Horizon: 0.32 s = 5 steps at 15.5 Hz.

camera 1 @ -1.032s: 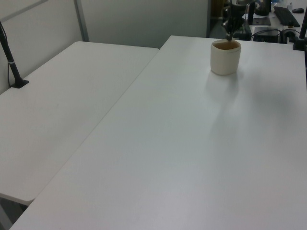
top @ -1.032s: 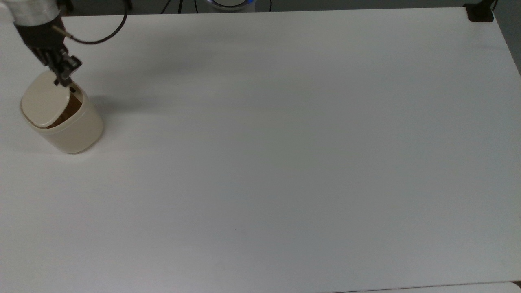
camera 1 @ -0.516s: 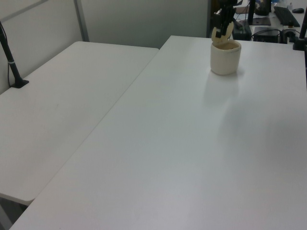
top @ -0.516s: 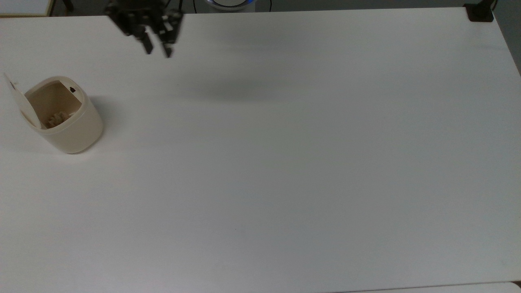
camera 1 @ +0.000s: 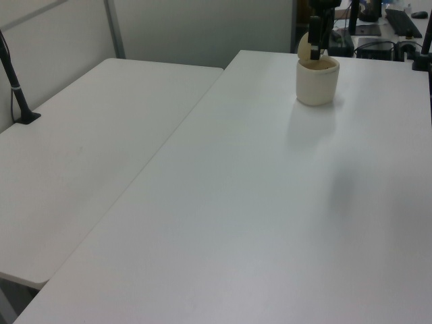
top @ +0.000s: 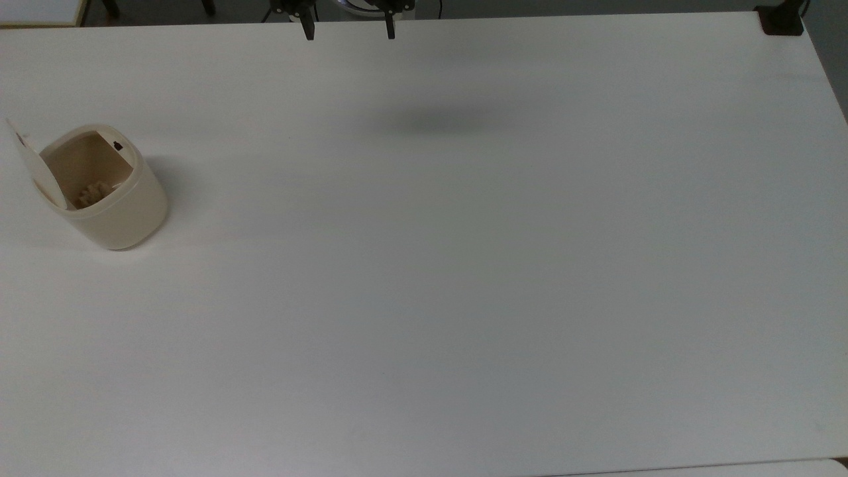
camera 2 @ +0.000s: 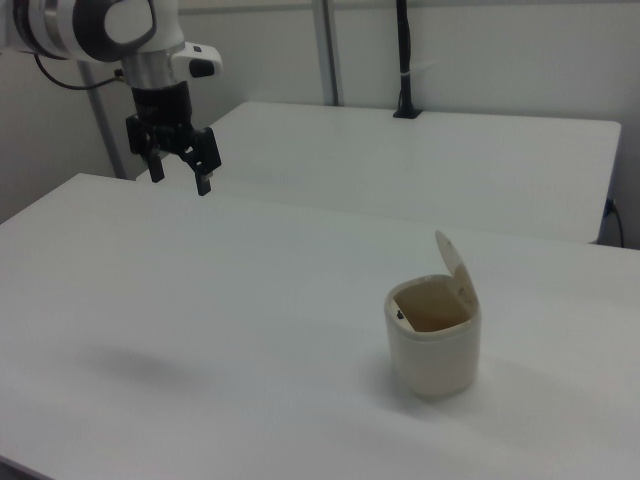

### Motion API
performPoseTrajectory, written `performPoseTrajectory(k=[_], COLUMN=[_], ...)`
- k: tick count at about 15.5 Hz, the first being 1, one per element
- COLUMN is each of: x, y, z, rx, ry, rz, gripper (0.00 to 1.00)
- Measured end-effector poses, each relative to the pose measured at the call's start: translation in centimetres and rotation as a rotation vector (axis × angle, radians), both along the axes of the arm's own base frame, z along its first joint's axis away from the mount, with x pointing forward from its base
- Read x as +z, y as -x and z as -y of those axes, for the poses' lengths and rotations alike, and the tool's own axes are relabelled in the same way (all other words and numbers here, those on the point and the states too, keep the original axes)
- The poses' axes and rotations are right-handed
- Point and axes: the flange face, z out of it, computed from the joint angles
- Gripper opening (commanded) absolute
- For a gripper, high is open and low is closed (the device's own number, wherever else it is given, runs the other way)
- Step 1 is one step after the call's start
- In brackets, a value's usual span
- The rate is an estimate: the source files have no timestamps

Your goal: Open the trash bin

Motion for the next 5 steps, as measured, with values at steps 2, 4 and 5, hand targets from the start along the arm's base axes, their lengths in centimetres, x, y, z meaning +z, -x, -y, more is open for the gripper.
performPoseTrajectory(k=[2,4,5], x=[-0.11,-0.24,-0.27], y=[0.01,0.01,0.00], z=[0.15,0.22,0.21], rx=[0.006,0.013,0.014], ry=[0.034,0.067,0.074], rz=[-0.001,-0.003,-0.003], gripper=[1.00,1.00,1.00])
